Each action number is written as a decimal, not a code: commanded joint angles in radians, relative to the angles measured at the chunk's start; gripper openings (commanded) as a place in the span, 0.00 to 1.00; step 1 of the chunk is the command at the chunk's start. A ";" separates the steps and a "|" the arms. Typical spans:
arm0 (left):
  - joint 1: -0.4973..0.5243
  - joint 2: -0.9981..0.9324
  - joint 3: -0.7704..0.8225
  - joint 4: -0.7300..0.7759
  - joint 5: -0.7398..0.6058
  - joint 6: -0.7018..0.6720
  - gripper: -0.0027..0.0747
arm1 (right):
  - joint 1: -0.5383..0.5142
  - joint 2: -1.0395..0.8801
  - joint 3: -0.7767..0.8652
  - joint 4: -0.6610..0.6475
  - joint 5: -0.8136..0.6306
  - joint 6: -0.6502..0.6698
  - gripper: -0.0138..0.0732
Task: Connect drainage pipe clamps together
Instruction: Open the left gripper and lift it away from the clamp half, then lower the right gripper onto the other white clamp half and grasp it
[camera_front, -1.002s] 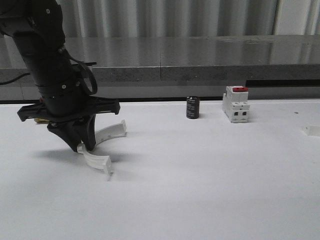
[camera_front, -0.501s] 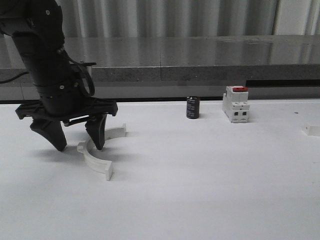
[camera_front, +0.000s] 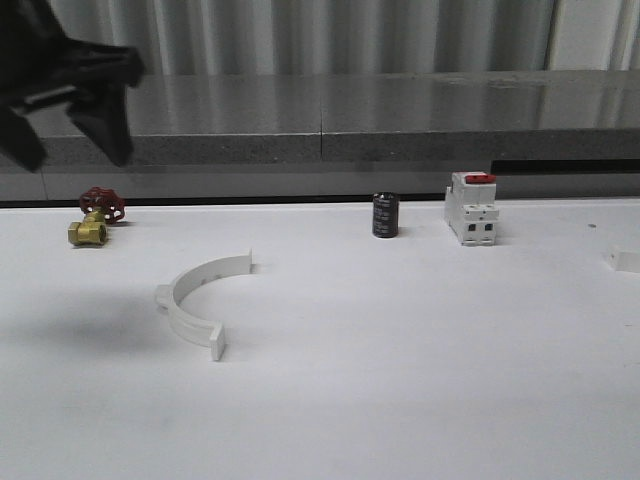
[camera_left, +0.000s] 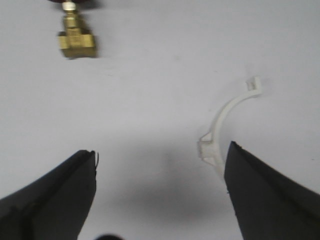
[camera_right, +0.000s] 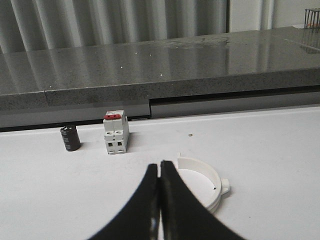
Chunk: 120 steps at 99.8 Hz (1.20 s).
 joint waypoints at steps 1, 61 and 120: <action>0.059 -0.151 0.055 0.022 -0.065 -0.004 0.71 | -0.006 -0.020 -0.020 -0.003 -0.084 -0.010 0.08; 0.187 -0.937 0.530 0.073 -0.028 -0.004 0.71 | -0.006 -0.020 -0.020 -0.003 -0.084 -0.010 0.08; 0.187 -1.191 0.685 0.118 -0.040 -0.004 0.01 | -0.006 -0.019 -0.052 -0.003 -0.065 -0.009 0.08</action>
